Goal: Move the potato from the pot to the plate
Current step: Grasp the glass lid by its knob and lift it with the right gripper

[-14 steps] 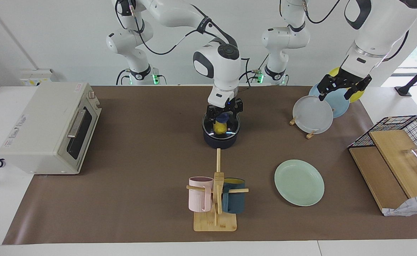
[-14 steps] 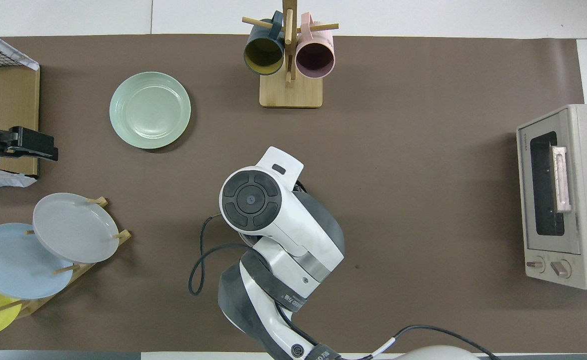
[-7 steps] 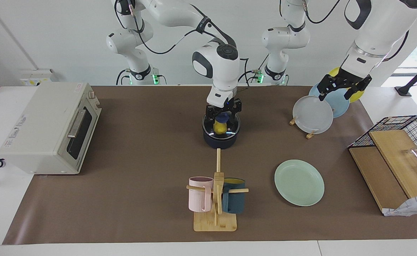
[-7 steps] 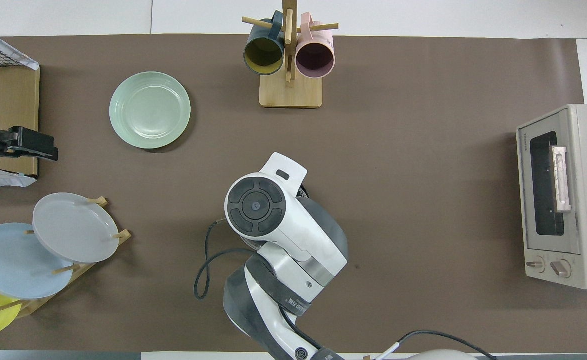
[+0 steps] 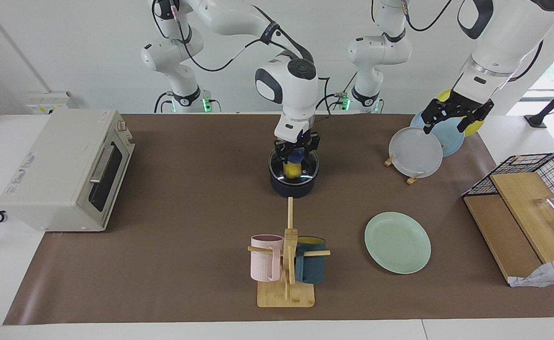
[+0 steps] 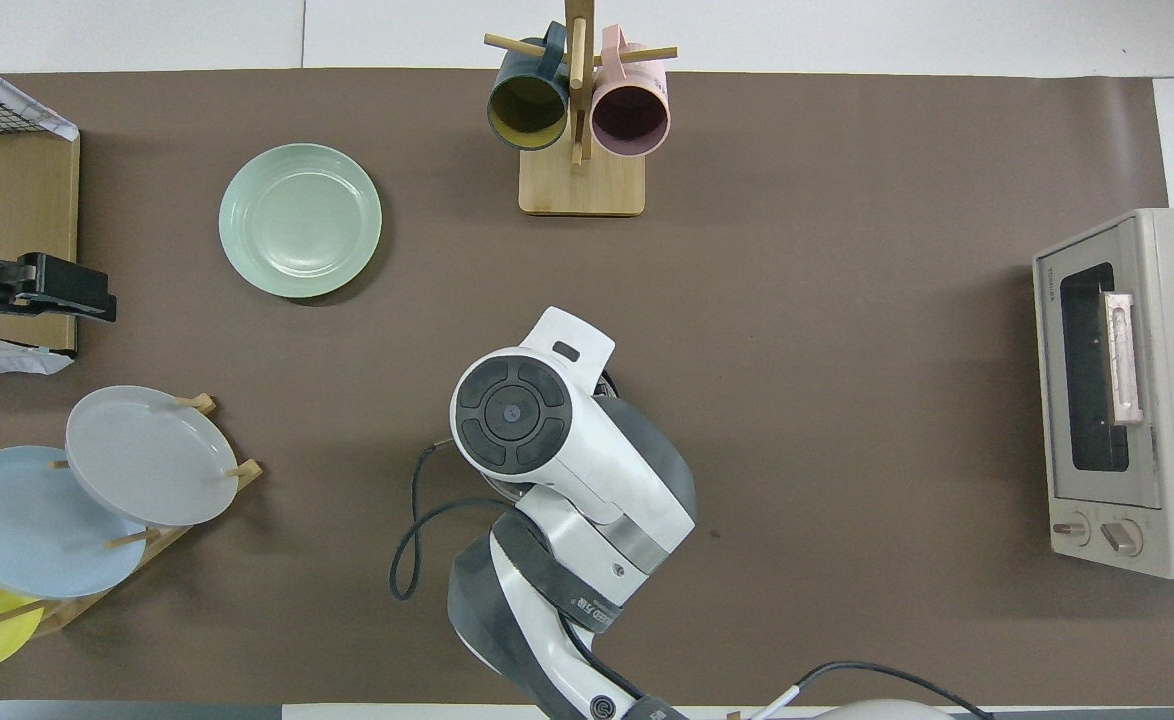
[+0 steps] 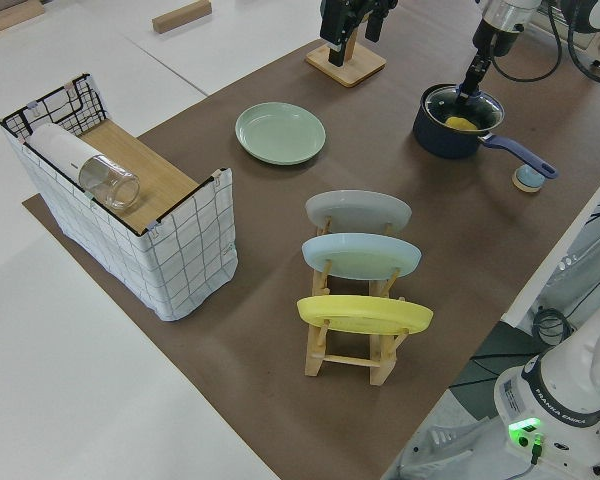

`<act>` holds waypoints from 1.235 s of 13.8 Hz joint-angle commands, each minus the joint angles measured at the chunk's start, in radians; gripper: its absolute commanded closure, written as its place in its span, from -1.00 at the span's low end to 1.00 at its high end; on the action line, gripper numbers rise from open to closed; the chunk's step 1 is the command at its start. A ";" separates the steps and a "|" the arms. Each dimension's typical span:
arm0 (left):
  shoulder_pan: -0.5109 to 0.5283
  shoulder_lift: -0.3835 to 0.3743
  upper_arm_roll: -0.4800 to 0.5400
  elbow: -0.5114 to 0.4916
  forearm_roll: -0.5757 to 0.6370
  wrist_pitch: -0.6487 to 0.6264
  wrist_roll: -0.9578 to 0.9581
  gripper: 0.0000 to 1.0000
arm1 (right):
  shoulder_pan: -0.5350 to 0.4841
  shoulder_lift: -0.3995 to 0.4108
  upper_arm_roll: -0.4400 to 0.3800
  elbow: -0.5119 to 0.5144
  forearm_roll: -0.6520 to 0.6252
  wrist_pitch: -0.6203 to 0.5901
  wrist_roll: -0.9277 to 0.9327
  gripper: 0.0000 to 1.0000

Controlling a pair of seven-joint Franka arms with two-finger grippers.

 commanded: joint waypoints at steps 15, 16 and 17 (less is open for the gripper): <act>-0.085 -0.016 -0.013 -0.029 0.015 0.032 -0.098 -1.00 | -0.067 -0.065 -0.007 0.041 -0.022 -0.085 -0.095 0.18; -0.123 -0.020 -0.013 -0.050 0.009 0.069 -0.152 -1.00 | -0.093 -0.067 -0.007 0.041 -0.022 -0.077 -0.112 0.18; -0.169 -0.029 -0.013 -0.075 -0.001 0.103 -0.219 -1.00 | -0.121 -0.068 -0.007 0.044 -0.024 -0.077 -0.124 0.18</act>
